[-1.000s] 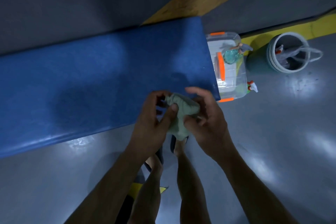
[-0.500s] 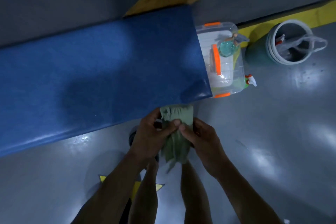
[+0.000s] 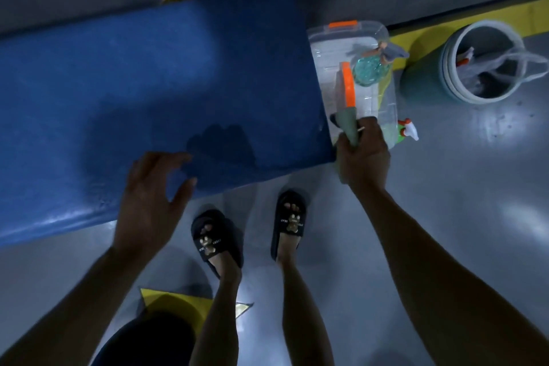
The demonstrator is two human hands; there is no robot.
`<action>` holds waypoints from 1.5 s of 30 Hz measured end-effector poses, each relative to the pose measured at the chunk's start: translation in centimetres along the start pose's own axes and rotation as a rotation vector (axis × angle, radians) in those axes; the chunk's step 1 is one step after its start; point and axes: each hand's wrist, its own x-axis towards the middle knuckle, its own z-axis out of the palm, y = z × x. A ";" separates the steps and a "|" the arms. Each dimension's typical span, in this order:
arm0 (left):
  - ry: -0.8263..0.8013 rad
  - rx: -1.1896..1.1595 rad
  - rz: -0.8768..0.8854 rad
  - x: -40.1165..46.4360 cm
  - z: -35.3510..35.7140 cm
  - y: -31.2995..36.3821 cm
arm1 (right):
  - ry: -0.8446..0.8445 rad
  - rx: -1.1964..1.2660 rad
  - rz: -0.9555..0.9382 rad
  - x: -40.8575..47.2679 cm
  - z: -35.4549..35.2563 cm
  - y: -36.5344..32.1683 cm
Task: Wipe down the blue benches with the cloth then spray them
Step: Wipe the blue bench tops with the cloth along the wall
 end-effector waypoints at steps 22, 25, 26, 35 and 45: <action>0.075 0.430 0.151 2.1 1.6 -12.2 | 0.361 0.252 -0.062 -4.4 8.5 -5.1; 0.078 0.409 0.116 2.1 1.6 -12.0 | 0.317 0.180 -0.296 -8.1 10.6 -8.3; 0.079 0.407 0.104 2.1 1.5 -11.9 | 0.224 0.143 -0.431 -9.8 11.2 -9.2; 0.068 0.397 0.053 2.0 1.6 -11.5 | 0.275 0.136 -0.361 -4.0 7.4 -4.7; 0.028 0.414 0.051 2.0 1.4 -11.9 | -0.217 -0.162 -1.075 -14.3 12.1 -9.5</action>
